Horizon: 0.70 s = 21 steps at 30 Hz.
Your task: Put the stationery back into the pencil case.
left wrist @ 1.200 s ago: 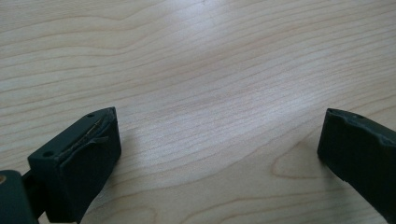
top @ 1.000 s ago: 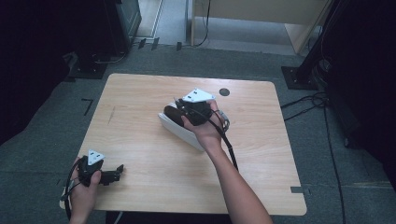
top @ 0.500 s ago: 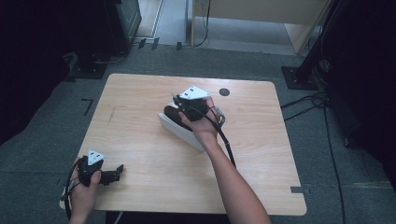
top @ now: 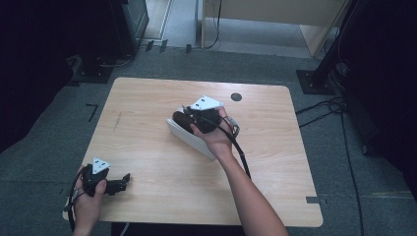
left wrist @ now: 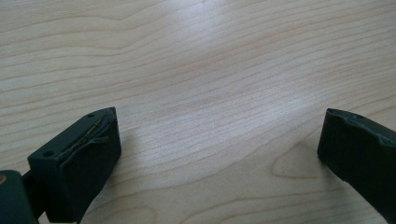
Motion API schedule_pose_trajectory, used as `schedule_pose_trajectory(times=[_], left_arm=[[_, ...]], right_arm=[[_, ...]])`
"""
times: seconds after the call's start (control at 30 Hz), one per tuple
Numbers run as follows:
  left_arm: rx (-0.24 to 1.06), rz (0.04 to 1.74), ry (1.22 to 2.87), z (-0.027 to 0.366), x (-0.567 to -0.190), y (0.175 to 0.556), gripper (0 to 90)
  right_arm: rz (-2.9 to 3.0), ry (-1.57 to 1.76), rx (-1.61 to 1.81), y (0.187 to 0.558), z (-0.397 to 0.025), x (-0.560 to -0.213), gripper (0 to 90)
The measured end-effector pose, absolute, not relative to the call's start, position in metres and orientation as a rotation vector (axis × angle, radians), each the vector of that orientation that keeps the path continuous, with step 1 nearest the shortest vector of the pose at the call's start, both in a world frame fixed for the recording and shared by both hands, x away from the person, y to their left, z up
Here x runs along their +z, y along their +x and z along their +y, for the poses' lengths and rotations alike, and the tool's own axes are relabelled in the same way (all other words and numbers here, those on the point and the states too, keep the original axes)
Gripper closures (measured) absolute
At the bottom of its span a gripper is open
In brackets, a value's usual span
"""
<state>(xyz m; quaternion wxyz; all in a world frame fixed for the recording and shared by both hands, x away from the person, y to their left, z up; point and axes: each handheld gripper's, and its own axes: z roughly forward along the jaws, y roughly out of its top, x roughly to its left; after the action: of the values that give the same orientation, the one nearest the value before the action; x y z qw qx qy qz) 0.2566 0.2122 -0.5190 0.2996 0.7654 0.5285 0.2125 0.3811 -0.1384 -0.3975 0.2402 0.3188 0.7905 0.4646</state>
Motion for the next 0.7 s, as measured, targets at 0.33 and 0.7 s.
schedule_pose_trajectory(times=[0.33, 0.7], left_arm=[[0.565, 1.403, 2.032, 0.212, -0.519, 0.257, 0.0], [0.565, 1.403, 2.032, 0.212, -0.519, 0.257, 0.0]], right_arm=[[2.234, 0.849, 1.19, 0.375, -0.147, -0.404, 81.1], [2.282, 0.857, 1.148, 0.375, -0.141, -0.414, 80.3]])
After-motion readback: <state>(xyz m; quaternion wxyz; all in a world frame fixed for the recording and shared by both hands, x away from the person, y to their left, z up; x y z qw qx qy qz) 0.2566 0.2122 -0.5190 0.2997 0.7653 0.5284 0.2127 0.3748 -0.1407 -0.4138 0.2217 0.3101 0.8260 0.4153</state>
